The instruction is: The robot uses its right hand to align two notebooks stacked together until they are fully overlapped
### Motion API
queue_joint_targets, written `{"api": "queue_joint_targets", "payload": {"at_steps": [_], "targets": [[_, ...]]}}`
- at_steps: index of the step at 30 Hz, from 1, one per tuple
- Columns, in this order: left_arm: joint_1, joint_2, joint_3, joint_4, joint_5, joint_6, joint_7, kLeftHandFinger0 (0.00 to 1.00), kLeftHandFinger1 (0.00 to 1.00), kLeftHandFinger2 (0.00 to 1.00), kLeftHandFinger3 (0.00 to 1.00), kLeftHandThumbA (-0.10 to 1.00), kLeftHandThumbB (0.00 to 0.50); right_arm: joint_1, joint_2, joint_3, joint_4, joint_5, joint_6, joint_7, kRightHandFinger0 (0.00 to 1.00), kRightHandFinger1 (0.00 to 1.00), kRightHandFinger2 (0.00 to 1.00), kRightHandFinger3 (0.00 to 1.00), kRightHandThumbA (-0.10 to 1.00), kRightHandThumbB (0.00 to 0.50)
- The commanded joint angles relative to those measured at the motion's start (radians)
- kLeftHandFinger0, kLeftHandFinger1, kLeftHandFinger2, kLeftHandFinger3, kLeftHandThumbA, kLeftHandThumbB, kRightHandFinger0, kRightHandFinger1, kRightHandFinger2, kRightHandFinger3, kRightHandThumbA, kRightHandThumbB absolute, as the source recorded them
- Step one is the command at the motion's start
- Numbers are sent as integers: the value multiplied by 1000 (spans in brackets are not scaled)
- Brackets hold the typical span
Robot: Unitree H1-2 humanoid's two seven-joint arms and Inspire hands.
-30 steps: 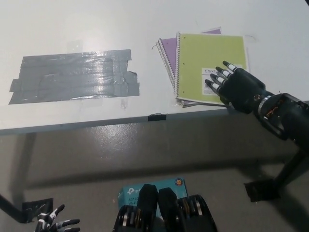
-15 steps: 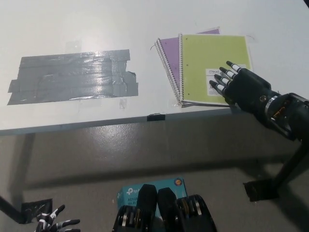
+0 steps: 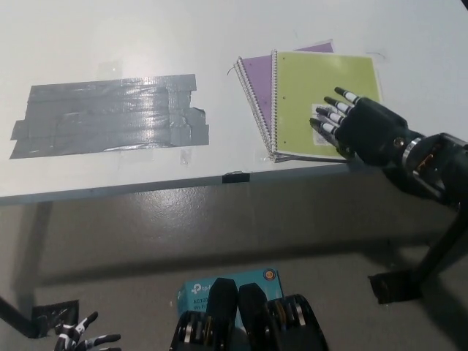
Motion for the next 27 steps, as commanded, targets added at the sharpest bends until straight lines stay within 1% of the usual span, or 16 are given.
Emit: {"api": "queue_joint_targets", "payload": {"at_steps": [1, 3, 5, 7, 8, 10, 11, 13, 14, 15, 16, 18, 22, 23, 25, 27], "targets": [[22, 18, 7, -41, 7, -9, -2, 558, 637, 680, 1000, 1000, 500, -128, -47, -38, 6, -24, -26, -60, 1000, 1000, 1000, 1000, 1000, 270], [23, 19, 9, -36, 7, -15, -3, 563, 637, 675, 1000, 1000, 500, -145, -58, -57, -10, -11, -27, -33, 1000, 1000, 1000, 1000, 1000, 275], [26, 19, 11, -34, 1, -15, -8, 575, 642, 674, 1000, 1000, 500, -165, -66, -67, -10, -9, -47, -48, 1000, 1000, 1000, 1000, 1000, 254], [30, 18, 14, -29, 0, -20, -8, 581, 640, 670, 1000, 1000, 500, -184, -70, -76, -14, -7, -59, -40, 1000, 1000, 1000, 1000, 1000, 256], [35, 16, 15, -31, 6, -23, -2, 558, 616, 640, 1000, 1000, 500, -199, -68, -92, -25, 7, -60, -14, 1000, 1000, 1000, 1000, 1000, 232], [42, 13, 18, -32, -1, -23, -6, 524, 601, 638, 1000, 1000, 500, -203, -55, -113, -18, 22, -65, -32, 1000, 1000, 1000, 1000, 1000, 229], [46, 11, 18, -37, -1, -22, -4, 542, 612, 645, 1000, 1000, 500, -206, -40, -139, -35, 44, -32, 16, 1000, 1000, 1000, 1000, 1000, 216], [52, 11, 18, -37, 3, -26, -3, 558, 609, 634, 1000, 1000, 500, -198, -11, -178, -27, 67, -8, 16, 1000, 1000, 1000, 1000, 1000, 222], [51, 11, 18, -33, 2, -28, -4, 562, 611, 628, 1000, 1000, 500, -169, 37, -257, -45, 137, 71, 60, 1000, 1000, 1000, 1000, 1000, 235], [51, 11, 18, -34, 3, -27, -3, 532, 599, 630, 1000, 1000, 500, -156, 58, -292, -53, 161, 106, 77, 1000, 1000, 1000, 1000, 1000, 227], [51, 10, 20, -35, 2, -22, -2, 558, 614, 629, 1000, 1000, 500, -131, 101, -350, -66, 191, 178, 98, 1000, 1000, 1000, 1000, 1000, 237], [52, 10, 19, -37, 0, -22, -4, 601, 635, 645, 1000, 1000, 500, -95, 161, -425, -78, 211, 270, 97, 1000, 1000, 1000, 1000, 1000, 264], [62, 0, 13, -33, 3, -34, -5, 612, 639, 643, 1000, 1000, 500, -12, 285, -576, -123, 295, 456, 154, 1000, 1000, 1000, 1000, 1000, 318], [63, -2, 13, -34, 1, -33, -5, 633, 649, 649, 1000, 1000, 500, -4, 300, -591, -127, 288, 486, 160, 1000, 1000, 1000, 1000, 1000, 342], [63, -4, 13, -38, 3, -25, -2, 643, 652, 653, 1000, 1000, 500, 19, 352, -646, -128, 296, 568, 149, 1000, 1000, 1000, 1000, 1000, 357], [62, -4, 13, -37, 3, -24, -2, 656, 659, 664, 1000, 1000, 500, 28, 378, -684, -125, 311, 599, 133, 1000, 1000, 1000, 1000, 1000, 363]]}}
